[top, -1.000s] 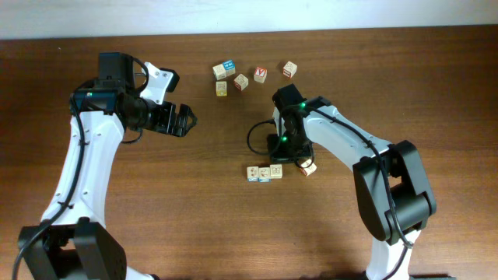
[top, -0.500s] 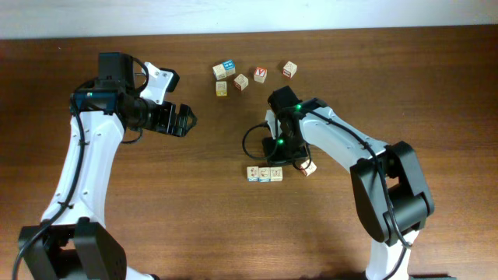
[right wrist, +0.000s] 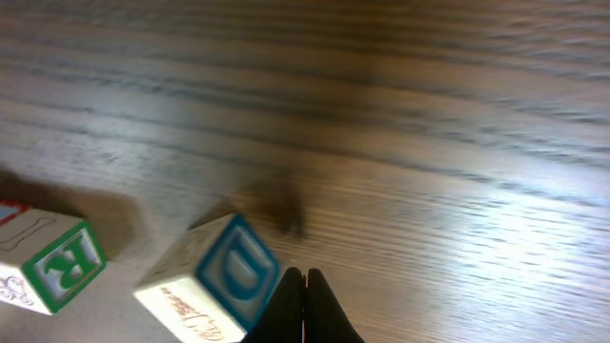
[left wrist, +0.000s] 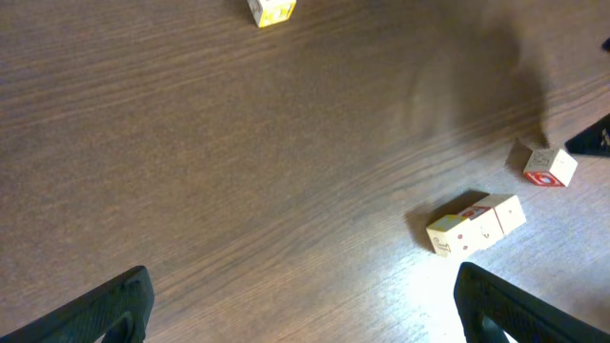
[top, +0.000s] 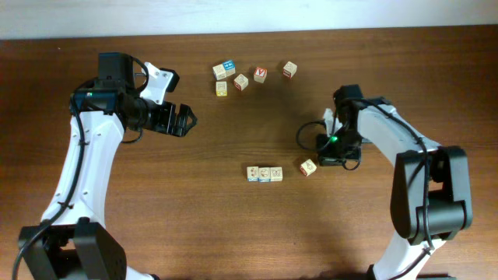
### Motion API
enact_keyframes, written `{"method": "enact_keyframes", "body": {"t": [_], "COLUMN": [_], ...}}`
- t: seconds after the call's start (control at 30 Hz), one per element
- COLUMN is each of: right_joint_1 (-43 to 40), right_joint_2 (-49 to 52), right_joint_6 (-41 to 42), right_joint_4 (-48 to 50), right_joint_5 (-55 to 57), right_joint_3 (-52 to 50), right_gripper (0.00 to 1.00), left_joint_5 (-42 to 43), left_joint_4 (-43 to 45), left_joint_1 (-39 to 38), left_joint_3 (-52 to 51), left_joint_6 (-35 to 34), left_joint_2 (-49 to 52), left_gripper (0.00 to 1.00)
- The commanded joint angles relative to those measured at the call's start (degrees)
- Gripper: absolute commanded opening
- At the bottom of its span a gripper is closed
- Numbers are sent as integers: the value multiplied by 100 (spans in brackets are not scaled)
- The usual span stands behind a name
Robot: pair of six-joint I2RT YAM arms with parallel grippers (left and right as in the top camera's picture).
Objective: Rotate 4 blocks
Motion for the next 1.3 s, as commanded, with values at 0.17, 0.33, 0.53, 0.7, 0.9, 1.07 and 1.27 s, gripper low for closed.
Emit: {"method": "enact_keyframes", "body": {"t": [0.17,0.33,0.53,0.7,0.9,1.07,1.27], "right_joint_1": [732,960,483,693,1073,1073,1154], "right_joint_2": [-31,-31,-308,-275,-138,-138,-138], "right_joint_6": [114,1176,1045,916,1156,1300,1272], "right_joint_4": [160,551,-188,-175,50,-304,-549], "right_joint_5": [-492,-1034,-544,-461,-437,-444,-522], "right_joint_3": [-42,-42,415,4,-109,-109,-109], "right_gripper": [4,4,4,4,4,4,4], "left_joint_5": [24,24,24,24,24,24,24], "left_joint_4": [-11,-9,-9,-9,-11,-9,-9], "left_joint_1": [-7,-7,-7,-7,-7,-7,-7], "left_joint_3": [20,20,20,20,20,20,20], "left_joint_6": [33,31,31,31,31,31,31], "left_joint_2": [2,2,2,2,2,2,2], "left_gripper": [99,99,99,99,99,99,99]}}
